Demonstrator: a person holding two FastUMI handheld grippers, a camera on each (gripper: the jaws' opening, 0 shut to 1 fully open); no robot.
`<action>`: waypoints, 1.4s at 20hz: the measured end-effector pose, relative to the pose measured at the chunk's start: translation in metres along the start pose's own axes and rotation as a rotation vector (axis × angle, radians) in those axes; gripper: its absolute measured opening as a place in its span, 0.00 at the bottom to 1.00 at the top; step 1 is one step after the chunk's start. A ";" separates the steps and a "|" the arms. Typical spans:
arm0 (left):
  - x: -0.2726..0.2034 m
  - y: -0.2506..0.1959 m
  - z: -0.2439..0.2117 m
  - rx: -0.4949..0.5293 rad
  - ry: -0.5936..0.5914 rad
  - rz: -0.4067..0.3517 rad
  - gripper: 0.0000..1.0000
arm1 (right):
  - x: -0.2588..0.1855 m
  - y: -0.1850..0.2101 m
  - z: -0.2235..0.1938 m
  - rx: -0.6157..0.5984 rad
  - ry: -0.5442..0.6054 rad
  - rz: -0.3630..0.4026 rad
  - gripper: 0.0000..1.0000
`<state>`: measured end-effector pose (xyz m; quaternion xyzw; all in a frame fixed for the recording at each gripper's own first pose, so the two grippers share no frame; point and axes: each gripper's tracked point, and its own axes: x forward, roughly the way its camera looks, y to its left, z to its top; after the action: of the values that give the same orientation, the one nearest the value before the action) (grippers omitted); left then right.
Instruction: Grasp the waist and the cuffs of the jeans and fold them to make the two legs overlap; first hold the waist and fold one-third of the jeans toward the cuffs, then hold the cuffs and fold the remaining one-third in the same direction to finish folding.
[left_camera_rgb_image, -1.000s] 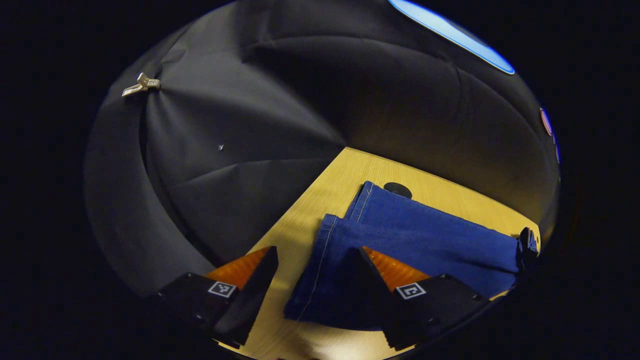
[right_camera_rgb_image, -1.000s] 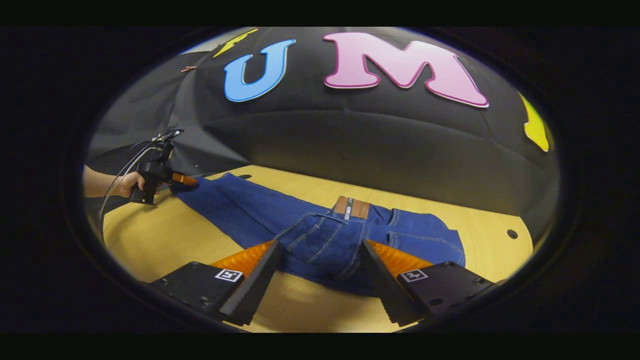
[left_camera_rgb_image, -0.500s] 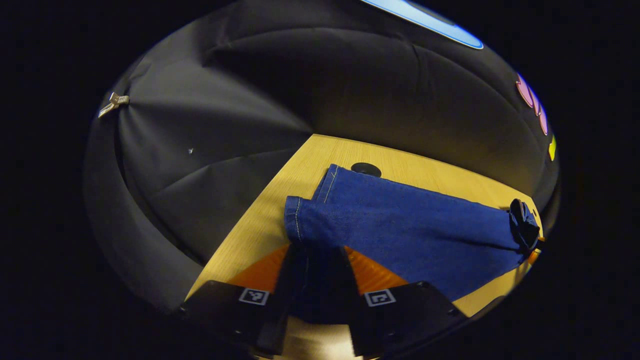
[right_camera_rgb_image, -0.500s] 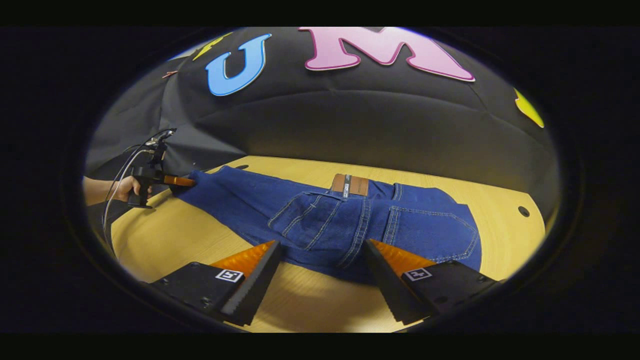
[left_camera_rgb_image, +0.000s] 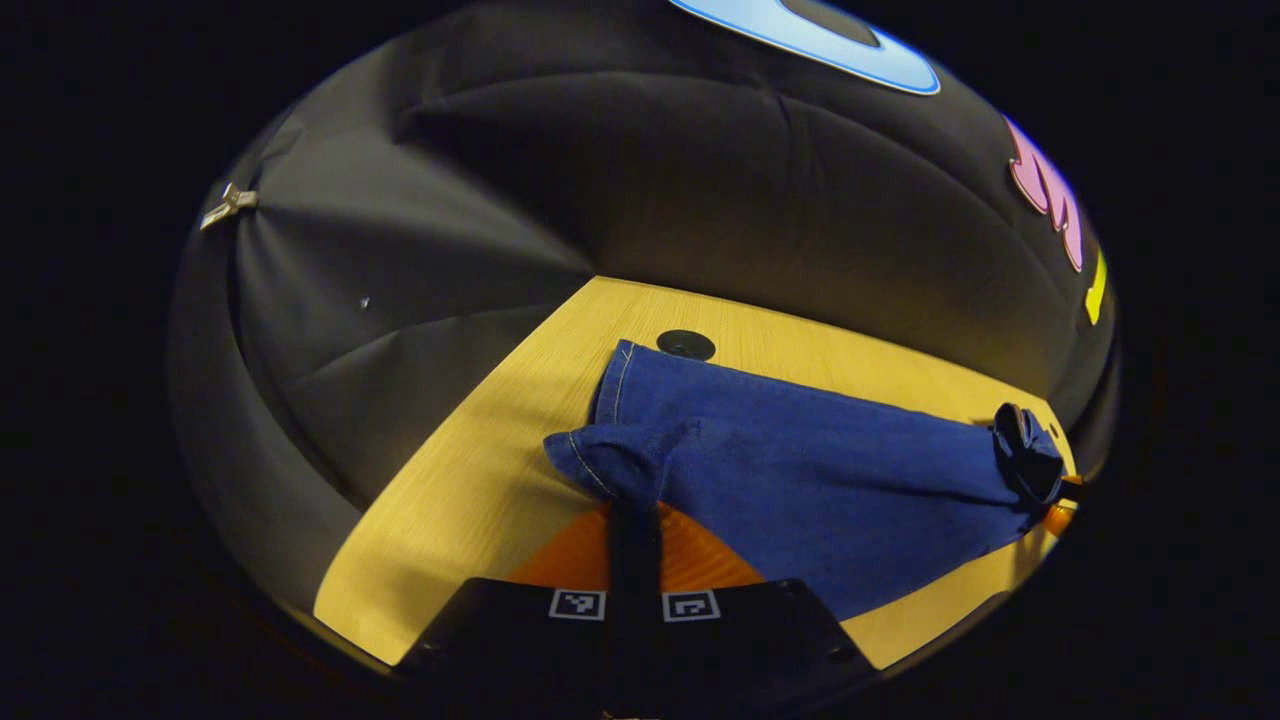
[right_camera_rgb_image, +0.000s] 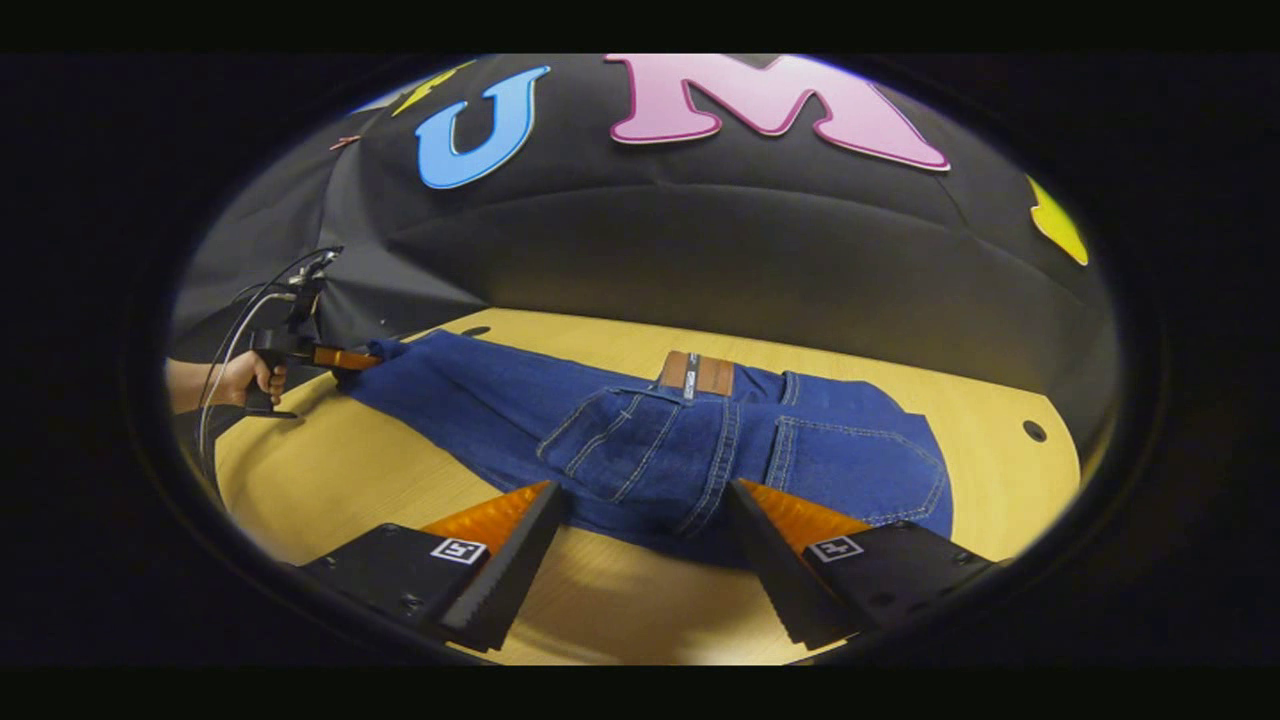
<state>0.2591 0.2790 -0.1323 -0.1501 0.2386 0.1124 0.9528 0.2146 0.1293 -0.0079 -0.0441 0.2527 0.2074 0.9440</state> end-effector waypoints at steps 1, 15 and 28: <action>-0.004 -0.001 0.002 -0.011 -0.017 0.009 0.06 | -0.003 0.000 0.003 0.005 -0.006 -0.004 1.00; -0.138 -0.144 0.108 0.128 -0.180 -0.067 0.06 | -0.086 -0.077 0.064 -0.034 -0.136 -0.150 0.96; -0.222 -0.469 0.115 0.332 -0.154 -0.441 0.06 | -0.215 -0.202 0.084 0.069 -0.230 -0.357 0.97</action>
<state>0.2508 -0.1495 0.1823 -0.0315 0.1421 -0.1270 0.9812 0.1673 -0.1182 0.1670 -0.0317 0.1386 0.0317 0.9893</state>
